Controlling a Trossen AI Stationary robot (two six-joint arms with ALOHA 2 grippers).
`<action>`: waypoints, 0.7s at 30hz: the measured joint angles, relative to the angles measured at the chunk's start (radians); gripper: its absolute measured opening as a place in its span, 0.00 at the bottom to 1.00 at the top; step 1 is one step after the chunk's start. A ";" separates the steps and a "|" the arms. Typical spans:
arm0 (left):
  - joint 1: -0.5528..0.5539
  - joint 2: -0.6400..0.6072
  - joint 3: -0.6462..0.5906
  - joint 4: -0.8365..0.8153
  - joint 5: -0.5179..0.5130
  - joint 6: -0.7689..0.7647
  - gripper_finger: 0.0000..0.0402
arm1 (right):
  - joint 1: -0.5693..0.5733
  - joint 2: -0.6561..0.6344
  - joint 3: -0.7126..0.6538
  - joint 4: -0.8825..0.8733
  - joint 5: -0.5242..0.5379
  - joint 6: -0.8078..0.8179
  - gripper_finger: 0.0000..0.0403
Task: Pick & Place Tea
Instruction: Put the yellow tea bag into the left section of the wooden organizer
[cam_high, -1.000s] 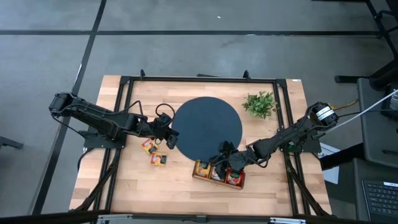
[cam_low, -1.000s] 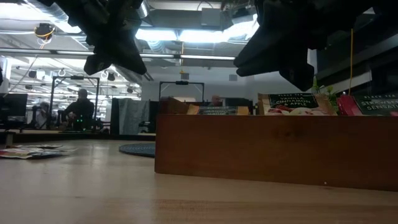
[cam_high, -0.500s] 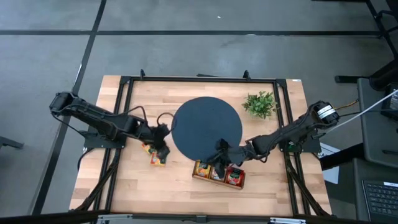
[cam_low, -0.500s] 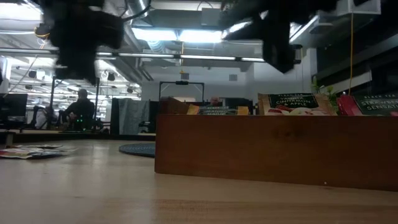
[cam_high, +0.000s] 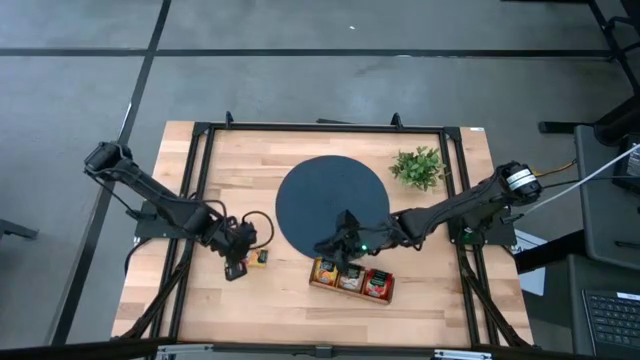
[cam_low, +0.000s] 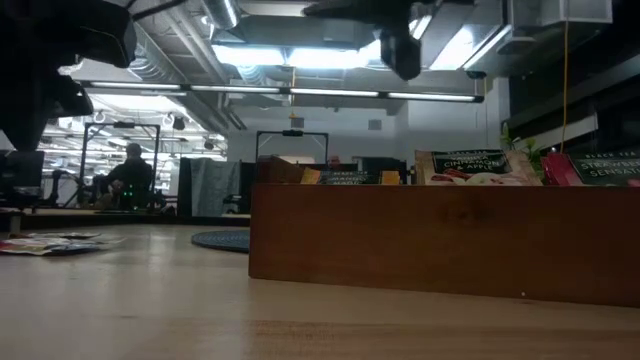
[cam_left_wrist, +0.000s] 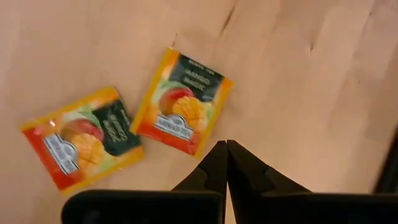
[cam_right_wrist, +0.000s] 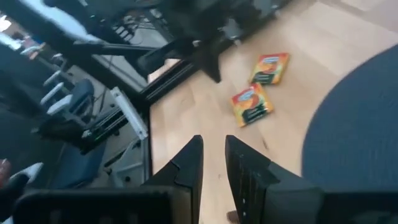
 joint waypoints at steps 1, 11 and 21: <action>-0.010 0.007 0.000 0.000 -0.024 0.001 0.01 | -0.008 0.010 0.008 0.000 0.000 0.021 0.18; -0.047 0.180 0.000 0.007 -0.122 0.165 0.01 | -0.057 0.136 0.130 0.002 -0.070 0.118 0.18; -0.077 0.312 -0.078 0.198 -0.136 0.196 0.01 | -0.120 0.255 0.200 0.003 -0.156 0.235 0.18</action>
